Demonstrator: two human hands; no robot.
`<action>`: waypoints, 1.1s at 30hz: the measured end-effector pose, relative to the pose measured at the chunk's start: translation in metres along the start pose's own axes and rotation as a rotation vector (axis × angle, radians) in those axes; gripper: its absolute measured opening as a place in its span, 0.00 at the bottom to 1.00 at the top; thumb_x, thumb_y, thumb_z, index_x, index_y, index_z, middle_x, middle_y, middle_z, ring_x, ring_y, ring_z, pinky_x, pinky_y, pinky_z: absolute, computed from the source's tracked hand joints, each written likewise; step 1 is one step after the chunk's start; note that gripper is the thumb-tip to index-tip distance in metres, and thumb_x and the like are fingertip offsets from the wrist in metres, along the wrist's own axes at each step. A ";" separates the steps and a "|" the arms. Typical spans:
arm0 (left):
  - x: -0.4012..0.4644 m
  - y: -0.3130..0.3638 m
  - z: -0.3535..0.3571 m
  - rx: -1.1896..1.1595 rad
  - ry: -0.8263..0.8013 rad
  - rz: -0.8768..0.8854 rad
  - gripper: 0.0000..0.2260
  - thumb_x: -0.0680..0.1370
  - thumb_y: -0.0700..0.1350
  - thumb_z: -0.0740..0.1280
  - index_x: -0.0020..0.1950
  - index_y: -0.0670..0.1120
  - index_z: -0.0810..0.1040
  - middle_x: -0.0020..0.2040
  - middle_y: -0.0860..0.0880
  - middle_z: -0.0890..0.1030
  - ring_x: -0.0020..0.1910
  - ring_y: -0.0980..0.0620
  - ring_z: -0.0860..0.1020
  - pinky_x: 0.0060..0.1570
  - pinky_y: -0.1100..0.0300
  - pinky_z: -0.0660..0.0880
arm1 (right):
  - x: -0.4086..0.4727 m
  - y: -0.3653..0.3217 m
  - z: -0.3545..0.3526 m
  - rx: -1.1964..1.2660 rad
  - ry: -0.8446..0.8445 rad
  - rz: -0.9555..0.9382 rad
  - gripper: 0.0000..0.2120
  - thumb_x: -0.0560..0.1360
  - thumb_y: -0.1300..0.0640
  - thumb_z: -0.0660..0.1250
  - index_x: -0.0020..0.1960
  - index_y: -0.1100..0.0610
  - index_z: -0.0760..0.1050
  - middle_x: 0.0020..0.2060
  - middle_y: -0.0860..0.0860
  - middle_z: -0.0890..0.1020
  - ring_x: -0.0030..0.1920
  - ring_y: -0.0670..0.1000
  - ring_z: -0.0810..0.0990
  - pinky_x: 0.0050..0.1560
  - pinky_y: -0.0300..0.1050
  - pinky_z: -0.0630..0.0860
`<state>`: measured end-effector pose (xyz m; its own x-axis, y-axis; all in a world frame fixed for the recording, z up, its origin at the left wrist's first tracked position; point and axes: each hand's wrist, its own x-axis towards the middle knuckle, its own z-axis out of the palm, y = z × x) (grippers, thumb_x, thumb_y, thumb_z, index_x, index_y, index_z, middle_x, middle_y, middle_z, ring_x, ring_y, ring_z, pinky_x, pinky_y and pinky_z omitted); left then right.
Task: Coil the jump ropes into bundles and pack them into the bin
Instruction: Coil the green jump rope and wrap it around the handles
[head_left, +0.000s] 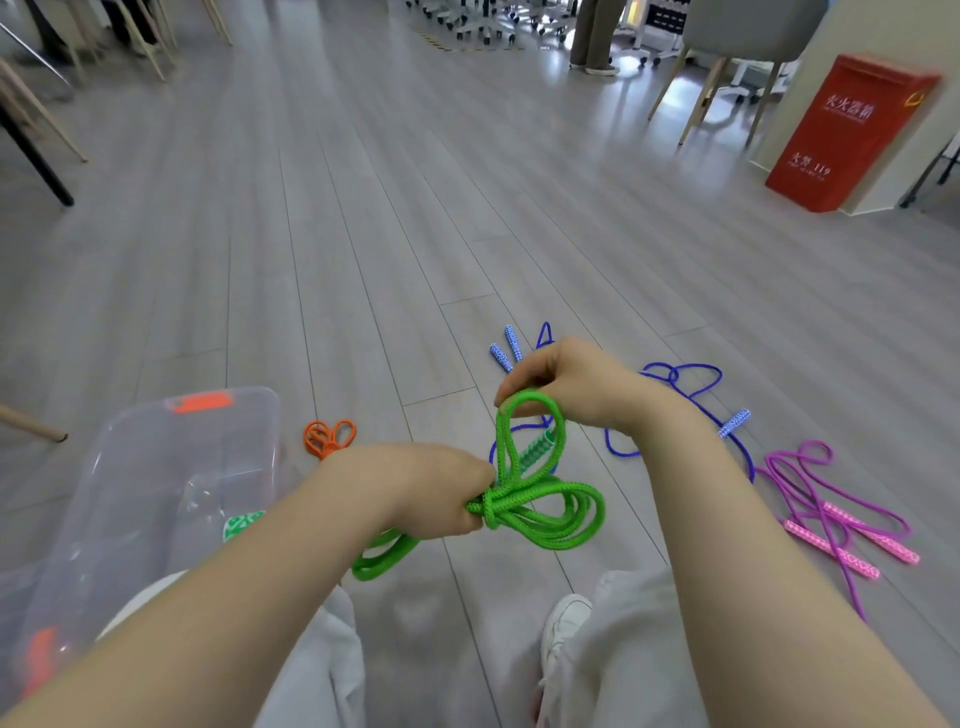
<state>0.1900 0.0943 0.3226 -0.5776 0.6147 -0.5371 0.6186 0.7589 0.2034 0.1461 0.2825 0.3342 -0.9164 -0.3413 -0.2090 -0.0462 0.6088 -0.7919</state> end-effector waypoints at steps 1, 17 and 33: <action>0.002 0.000 0.002 0.008 -0.004 -0.002 0.08 0.81 0.52 0.60 0.48 0.48 0.67 0.36 0.55 0.68 0.44 0.48 0.72 0.43 0.58 0.67 | -0.001 -0.003 0.001 -0.009 -0.005 0.000 0.05 0.72 0.62 0.75 0.46 0.55 0.85 0.38 0.46 0.86 0.41 0.38 0.83 0.41 0.28 0.75; 0.051 -0.022 0.033 -0.138 0.156 -0.271 0.12 0.82 0.48 0.57 0.62 0.43 0.69 0.59 0.44 0.76 0.57 0.42 0.76 0.51 0.52 0.72 | -0.001 -0.046 0.040 -0.274 0.023 -0.016 0.14 0.74 0.63 0.62 0.49 0.52 0.84 0.40 0.43 0.84 0.34 0.39 0.75 0.29 0.25 0.67; 0.015 -0.066 -0.028 -0.718 0.659 -0.237 0.03 0.75 0.47 0.65 0.47 0.50 0.72 0.41 0.46 0.76 0.40 0.52 0.73 0.37 0.57 0.67 | -0.005 -0.031 0.031 0.507 -0.298 0.204 0.09 0.78 0.60 0.66 0.56 0.63 0.79 0.37 0.55 0.83 0.27 0.46 0.72 0.27 0.36 0.70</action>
<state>0.1254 0.0593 0.3240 -0.9585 0.2624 -0.1117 0.1068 0.6935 0.7125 0.1645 0.2431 0.3415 -0.7333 -0.4833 -0.4783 0.3800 0.2920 -0.8777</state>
